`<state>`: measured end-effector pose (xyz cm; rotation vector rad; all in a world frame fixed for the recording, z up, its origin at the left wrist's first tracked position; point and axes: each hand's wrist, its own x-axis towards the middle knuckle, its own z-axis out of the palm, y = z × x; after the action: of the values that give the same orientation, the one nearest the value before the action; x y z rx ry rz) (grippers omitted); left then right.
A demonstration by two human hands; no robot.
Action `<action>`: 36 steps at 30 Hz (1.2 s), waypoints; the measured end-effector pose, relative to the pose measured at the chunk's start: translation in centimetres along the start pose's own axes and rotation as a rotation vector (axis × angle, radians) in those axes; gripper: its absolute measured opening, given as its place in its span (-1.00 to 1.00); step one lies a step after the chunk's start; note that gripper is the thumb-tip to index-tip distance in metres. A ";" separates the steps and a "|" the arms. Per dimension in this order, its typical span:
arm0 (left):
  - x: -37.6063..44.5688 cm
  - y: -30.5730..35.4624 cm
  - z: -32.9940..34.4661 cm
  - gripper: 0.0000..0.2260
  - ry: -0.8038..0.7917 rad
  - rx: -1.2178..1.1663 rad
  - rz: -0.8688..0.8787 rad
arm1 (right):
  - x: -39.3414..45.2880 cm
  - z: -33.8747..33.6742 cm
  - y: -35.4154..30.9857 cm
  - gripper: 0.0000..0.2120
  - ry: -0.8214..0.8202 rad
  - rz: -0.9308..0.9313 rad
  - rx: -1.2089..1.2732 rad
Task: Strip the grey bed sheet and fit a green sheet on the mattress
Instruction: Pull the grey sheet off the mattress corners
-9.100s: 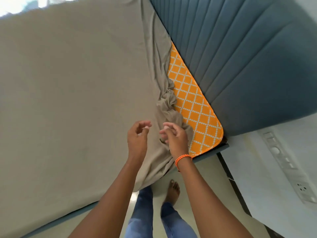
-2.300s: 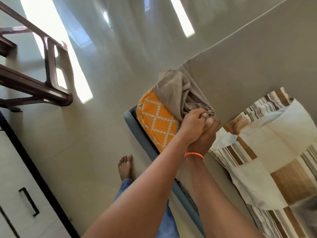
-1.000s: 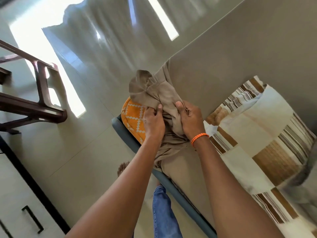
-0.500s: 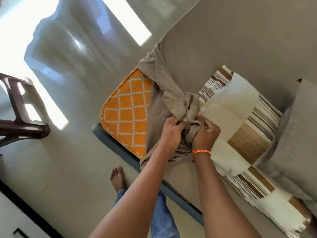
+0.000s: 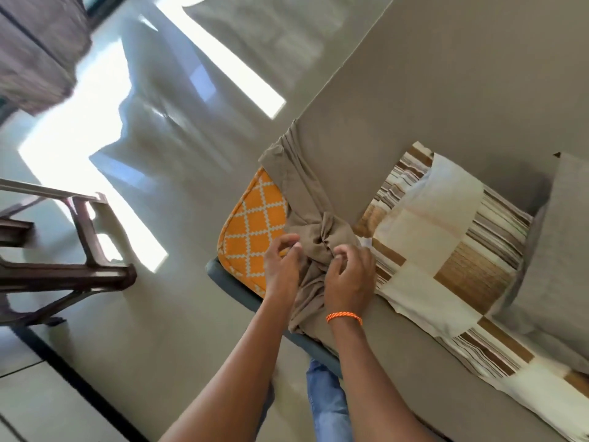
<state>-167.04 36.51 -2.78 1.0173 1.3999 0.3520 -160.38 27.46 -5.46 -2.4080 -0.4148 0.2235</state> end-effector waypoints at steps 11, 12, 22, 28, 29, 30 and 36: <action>2.2 12.2 -10.5 -0.74 -0.111 -0.113 0.030 | 0.3 1.9 -17.2 -0.85 -0.099 -0.149 0.177; 2.8 13.3 -11.9 -0.74 -0.111 -0.121 0.038 | 0.1 2.5 -18.9 -0.85 -0.115 -0.156 0.180; 9.5 27.6 -33.5 -0.73 0.023 -0.028 0.175 | -1.8 10.6 -40.2 -0.84 -0.213 -0.262 0.239; 12.5 35.2 -38.4 -0.74 0.057 -0.007 0.233 | 0.3 11.8 -47.4 -0.83 -0.104 -0.255 0.301; 13.1 36.3 -38.1 -0.75 0.025 -0.003 0.234 | 0.9 11.7 -48.3 -0.83 -0.067 -0.241 0.292; 13.7 37.4 -37.6 -0.76 -0.013 0.002 0.234 | 1.7 11.6 -49.1 -0.84 -0.030 -0.223 0.284; 18.0 43.4 -31.9 -0.77 -0.162 0.051 0.247 | 8.4 11.1 -52.6 -0.84 0.079 -0.150 0.283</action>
<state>-177.39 86.02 23.10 1.2373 1.1452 0.4069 -167.88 75.04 19.88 -2.0911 -0.4903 0.1115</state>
